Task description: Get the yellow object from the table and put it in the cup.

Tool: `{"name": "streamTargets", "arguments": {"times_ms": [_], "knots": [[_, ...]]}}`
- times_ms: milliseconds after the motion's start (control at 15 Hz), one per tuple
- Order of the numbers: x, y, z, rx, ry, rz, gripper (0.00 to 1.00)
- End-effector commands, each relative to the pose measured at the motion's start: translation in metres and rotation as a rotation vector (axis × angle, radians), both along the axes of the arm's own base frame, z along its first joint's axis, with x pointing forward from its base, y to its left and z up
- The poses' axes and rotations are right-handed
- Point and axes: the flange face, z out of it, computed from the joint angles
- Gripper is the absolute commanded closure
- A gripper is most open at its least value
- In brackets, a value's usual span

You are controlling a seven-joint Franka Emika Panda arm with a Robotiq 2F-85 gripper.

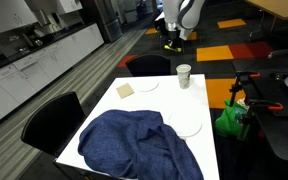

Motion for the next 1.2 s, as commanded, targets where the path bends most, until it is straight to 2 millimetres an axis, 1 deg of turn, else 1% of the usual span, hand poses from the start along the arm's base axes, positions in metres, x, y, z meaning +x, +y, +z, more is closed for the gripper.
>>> {"name": "streamTargets", "arguments": {"times_ms": [0, 400, 733, 933, 1133], "knots": [[0.012, -0.009, 0.021, -0.019, -0.006, 0.064, 0.95], [0.025, -0.014, 0.040, -0.036, 0.015, 0.212, 0.95], [0.019, -0.021, 0.053, -0.010, 0.078, 0.423, 0.95], [0.016, -0.028, 0.057, -0.016, 0.171, 0.531, 0.95], [0.014, -0.032, 0.056, -0.040, 0.299, 0.629, 0.95]]}}
